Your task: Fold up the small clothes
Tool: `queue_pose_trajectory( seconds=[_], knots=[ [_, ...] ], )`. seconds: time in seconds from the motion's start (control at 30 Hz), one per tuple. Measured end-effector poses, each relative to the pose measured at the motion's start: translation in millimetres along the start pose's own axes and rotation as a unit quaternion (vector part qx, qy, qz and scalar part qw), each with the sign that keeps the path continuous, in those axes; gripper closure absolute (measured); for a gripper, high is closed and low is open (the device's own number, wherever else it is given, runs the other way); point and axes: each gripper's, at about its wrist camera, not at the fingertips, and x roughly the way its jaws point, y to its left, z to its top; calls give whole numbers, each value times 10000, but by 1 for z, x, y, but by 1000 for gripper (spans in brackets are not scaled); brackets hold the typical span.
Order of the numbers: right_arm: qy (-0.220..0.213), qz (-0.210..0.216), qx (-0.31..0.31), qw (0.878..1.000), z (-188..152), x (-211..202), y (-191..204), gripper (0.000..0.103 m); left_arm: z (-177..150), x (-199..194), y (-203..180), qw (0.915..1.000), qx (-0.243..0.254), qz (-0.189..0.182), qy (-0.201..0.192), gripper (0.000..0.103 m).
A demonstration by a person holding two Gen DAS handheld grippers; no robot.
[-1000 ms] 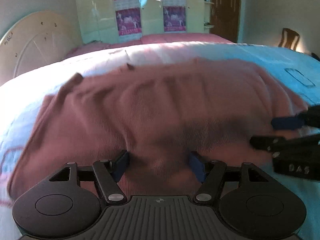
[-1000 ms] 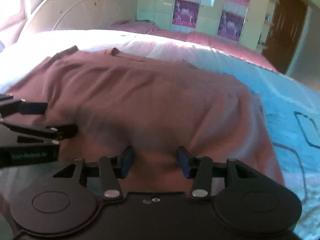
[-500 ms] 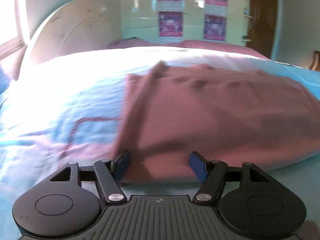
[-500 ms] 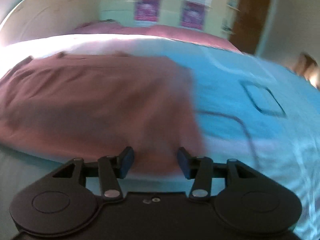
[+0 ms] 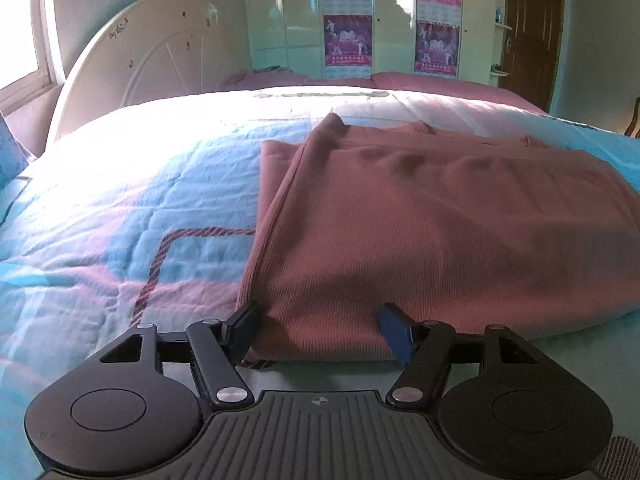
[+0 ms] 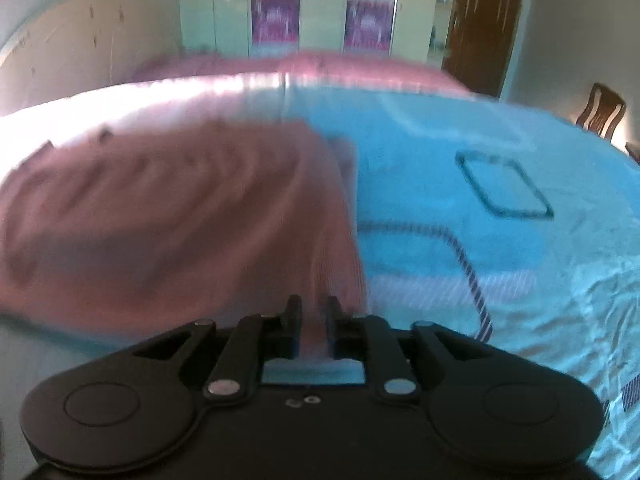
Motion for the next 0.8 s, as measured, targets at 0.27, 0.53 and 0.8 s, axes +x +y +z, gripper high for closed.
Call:
queue_pose_trajectory(
  seconds=[0.27, 0.53, 0.8],
  knots=[
    [137, 3, -192, 9997, -4, 3, 11, 84, -2, -3, -1, 10000, -15, -4, 5, 36],
    [506, -30, -373, 9980, -9, 20, 9, 84, -2, -2, -2, 10000, -6, -5, 24, 36],
    [551, -40, -439, 9975, -7, 21, 9, 84, 2, 3, 3, 9995, 64, -152, 256, 32]
  ],
)
